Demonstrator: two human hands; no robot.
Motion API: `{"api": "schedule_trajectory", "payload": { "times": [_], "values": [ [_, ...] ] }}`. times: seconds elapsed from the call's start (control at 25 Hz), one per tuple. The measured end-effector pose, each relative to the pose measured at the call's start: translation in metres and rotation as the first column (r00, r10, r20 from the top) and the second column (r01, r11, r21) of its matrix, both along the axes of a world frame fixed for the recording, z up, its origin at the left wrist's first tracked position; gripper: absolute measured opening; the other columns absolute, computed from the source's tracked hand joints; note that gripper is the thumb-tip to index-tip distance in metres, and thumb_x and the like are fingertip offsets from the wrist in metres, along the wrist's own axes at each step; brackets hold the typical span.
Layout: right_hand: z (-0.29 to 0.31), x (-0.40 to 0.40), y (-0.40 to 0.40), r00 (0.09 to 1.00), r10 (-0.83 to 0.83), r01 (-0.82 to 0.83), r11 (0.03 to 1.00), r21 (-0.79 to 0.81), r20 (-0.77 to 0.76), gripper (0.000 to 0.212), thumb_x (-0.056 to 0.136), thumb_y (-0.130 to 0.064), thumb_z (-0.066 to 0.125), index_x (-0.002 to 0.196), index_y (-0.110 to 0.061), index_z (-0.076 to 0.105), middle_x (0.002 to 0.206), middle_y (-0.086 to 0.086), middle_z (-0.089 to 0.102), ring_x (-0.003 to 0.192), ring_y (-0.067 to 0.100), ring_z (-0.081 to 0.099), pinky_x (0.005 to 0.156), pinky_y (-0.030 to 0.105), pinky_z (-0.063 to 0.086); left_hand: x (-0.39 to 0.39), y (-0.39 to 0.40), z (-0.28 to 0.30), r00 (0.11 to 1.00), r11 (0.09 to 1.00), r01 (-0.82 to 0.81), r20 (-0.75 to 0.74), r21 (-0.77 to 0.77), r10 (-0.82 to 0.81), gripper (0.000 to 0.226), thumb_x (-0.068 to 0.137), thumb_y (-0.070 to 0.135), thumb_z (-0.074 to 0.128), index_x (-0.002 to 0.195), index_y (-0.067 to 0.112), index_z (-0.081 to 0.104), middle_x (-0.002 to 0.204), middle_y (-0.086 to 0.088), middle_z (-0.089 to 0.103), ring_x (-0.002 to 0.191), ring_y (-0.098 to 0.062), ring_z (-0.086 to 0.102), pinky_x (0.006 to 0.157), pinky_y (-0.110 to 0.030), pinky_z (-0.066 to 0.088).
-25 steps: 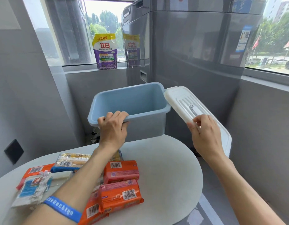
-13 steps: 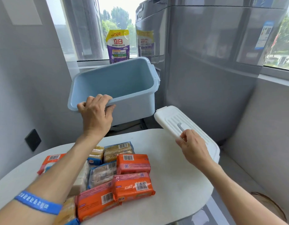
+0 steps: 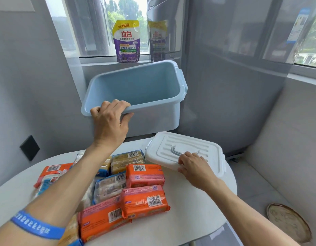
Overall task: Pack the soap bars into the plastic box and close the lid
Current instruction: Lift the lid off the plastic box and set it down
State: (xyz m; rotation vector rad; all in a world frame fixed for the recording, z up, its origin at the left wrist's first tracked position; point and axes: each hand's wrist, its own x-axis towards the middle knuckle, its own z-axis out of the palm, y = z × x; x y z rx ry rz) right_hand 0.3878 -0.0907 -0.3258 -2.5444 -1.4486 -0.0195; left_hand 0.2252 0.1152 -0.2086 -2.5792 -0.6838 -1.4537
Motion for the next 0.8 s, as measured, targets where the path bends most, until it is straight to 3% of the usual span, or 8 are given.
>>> {"api": "schedule_trajectory", "payload": {
  "times": [0.2, 0.28, 0.36, 0.44, 0.52, 0.6, 0.68, 0.8],
  "values": [
    [0.039, 0.042, -0.042, 0.949, -0.302, 0.311, 0.943, 0.122, -0.087, 0.02, 0.088, -0.026, 0.057, 0.105, -0.025, 0.068, 0.107, -0.002, 0.071, 0.097, 0.027, 0.063, 0.076, 0.033, 0.048, 0.02, -0.018, -0.015, 0.993, 0.995, 0.102, -0.056, 0.009, -0.101, 0.006, 0.088, 0.021, 0.07, 0.092, 0.017, 0.066, 0.083, 0.002, 0.066, 0.077, -0.028, 0.056, 0.07, -0.029, 0.009],
    [0.039, 0.044, -0.055, 0.965, -0.195, 0.22, 0.966, 0.136, -0.178, 0.031, 0.087, -0.031, 0.063, 0.118, -0.031, 0.063, 0.115, -0.006, 0.069, 0.104, 0.022, 0.062, 0.08, 0.034, 0.048, 0.036, -0.033, -0.021, 0.984, 0.987, 0.158, -0.084, -0.009, -0.158, 0.006, 0.087, 0.02, 0.07, 0.091, 0.017, 0.067, 0.084, 0.002, 0.068, 0.078, -0.028, 0.057, 0.069, -0.03, 0.01],
    [0.028, 0.032, -0.054, 0.957, -0.043, 0.035, 0.999, -0.034, -0.288, 0.042, 0.09, -0.03, 0.062, 0.131, -0.036, 0.056, 0.135, -0.01, 0.059, 0.119, 0.02, 0.055, 0.095, 0.036, 0.047, 0.049, -0.045, -0.025, 0.976, 0.98, 0.193, -0.095, -0.04, -0.196, 0.007, 0.087, 0.019, 0.07, 0.092, 0.016, 0.068, 0.085, 0.003, 0.069, 0.079, -0.029, 0.058, 0.07, -0.03, 0.012],
    [0.011, 0.022, -0.048, 0.972, -0.021, -0.033, 0.974, -0.223, -0.234, 0.05, 0.093, -0.024, 0.053, 0.141, -0.038, 0.046, 0.147, -0.015, 0.047, 0.131, 0.019, 0.044, 0.103, 0.038, 0.042, 0.054, -0.05, -0.027, 0.974, 0.976, 0.205, -0.086, -0.071, -0.211, 0.006, 0.088, 0.02, 0.069, 0.093, 0.017, 0.068, 0.085, 0.004, 0.069, 0.08, -0.028, 0.057, 0.071, -0.03, 0.013],
    [0.01, 0.023, -0.045, 0.977, -0.05, -0.006, 0.966, -0.258, -0.208, 0.051, 0.094, -0.021, 0.049, 0.143, -0.037, 0.044, 0.15, -0.014, 0.045, 0.134, 0.019, 0.041, 0.105, 0.036, 0.04, 0.053, -0.047, -0.026, 0.973, 0.974, 0.214, -0.075, -0.07, -0.219, 0.005, 0.089, 0.02, 0.068, 0.092, 0.018, 0.067, 0.085, 0.005, 0.068, 0.08, -0.026, 0.056, 0.071, -0.03, 0.012],
    [0.026, 0.029, -0.048, 0.963, -0.098, 0.02, 0.955, -0.295, -0.252, 0.044, 0.092, -0.02, 0.051, 0.135, -0.031, 0.055, 0.143, -0.006, 0.053, 0.127, 0.022, 0.05, 0.102, 0.034, 0.043, 0.051, -0.044, -0.023, 0.97, 0.972, 0.226, -0.078, -0.065, -0.23, 0.005, 0.088, 0.021, 0.069, 0.092, 0.018, 0.067, 0.084, 0.006, 0.068, 0.079, -0.024, 0.056, 0.07, -0.03, 0.012],
    [0.049, 0.043, -0.061, 0.95, -0.227, 0.165, 0.948, -0.273, -0.215, 0.032, 0.087, -0.016, 0.05, 0.111, -0.021, 0.071, 0.122, 0.005, 0.068, 0.108, 0.029, 0.062, 0.093, 0.038, 0.051, 0.053, -0.043, -0.023, 0.962, 0.966, 0.25, -0.096, -0.073, -0.256, 0.006, 0.087, 0.022, 0.069, 0.092, 0.019, 0.067, 0.084, 0.007, 0.067, 0.079, -0.023, 0.055, 0.07, -0.03, 0.012],
    [0.08, 0.062, -0.088, 0.841, -0.506, 0.518, 0.855, 0.017, -0.192, 0.029, 0.077, -0.011, 0.047, 0.085, -0.018, 0.074, 0.097, 0.008, 0.072, 0.087, 0.035, 0.063, 0.079, 0.039, 0.055, 0.062, -0.055, -0.032, 0.945, 0.954, 0.285, -0.141, -0.094, -0.297, 0.006, 0.086, 0.022, 0.069, 0.09, 0.018, 0.067, 0.081, 0.006, 0.066, 0.078, -0.024, 0.054, 0.071, -0.031, 0.014]
  ]
}}
